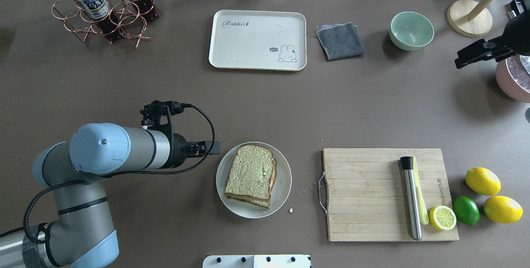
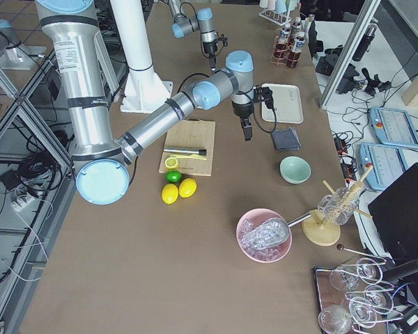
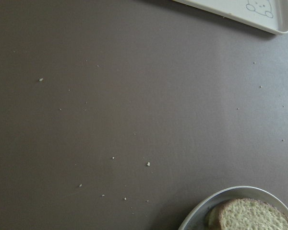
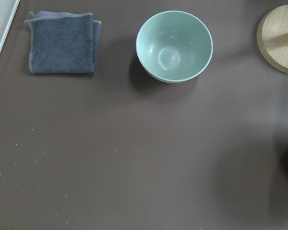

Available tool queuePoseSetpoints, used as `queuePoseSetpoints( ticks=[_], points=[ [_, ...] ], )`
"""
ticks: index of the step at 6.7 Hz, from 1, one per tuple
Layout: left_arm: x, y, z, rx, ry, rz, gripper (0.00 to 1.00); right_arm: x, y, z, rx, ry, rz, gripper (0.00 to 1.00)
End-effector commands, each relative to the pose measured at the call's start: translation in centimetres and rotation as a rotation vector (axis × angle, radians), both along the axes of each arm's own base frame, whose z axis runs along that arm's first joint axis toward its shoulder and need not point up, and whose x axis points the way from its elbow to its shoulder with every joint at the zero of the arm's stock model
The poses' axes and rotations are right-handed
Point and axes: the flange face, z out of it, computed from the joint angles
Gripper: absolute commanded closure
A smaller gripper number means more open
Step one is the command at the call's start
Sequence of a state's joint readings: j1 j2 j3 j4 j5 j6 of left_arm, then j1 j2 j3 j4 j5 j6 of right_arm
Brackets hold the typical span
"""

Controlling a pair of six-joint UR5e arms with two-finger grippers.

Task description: Make sandwich and place on tray

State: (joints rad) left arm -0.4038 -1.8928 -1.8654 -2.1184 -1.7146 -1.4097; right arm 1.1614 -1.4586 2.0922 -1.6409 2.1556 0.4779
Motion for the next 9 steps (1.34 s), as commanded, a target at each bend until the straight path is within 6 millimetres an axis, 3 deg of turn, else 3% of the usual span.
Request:
queuePoseSetpoints(
  ticks=[1,3,4,5,9],
  points=[
    [2.1,2.1,0.8,0.010,-0.021,0.006,0.03,3.2,1.1,2.9,0.013,0.036,-0.026,0.00],
    [3.2,2.9,0.9,0.018,-0.028,0.012,0.06,4.0,1.0,3.1,0.010,0.036,-0.011,0.00],
    [3.5,3.0,1.0,0.017,-0.032,0.024,0.35,4.1,1.0,3.1,0.000,0.021,-0.010,0.00],
    [4.5,4.1,1.3,0.017,-0.038,0.051,0.56,4.6,1.0,3.2,-0.007,0.010,-0.007,0.00],
    [5.6,4.4,0.5,0.022,-0.032,0.056,0.57,4.7,0.9,3.4,-0.011,0.011,-0.004,0.00]
  ],
)
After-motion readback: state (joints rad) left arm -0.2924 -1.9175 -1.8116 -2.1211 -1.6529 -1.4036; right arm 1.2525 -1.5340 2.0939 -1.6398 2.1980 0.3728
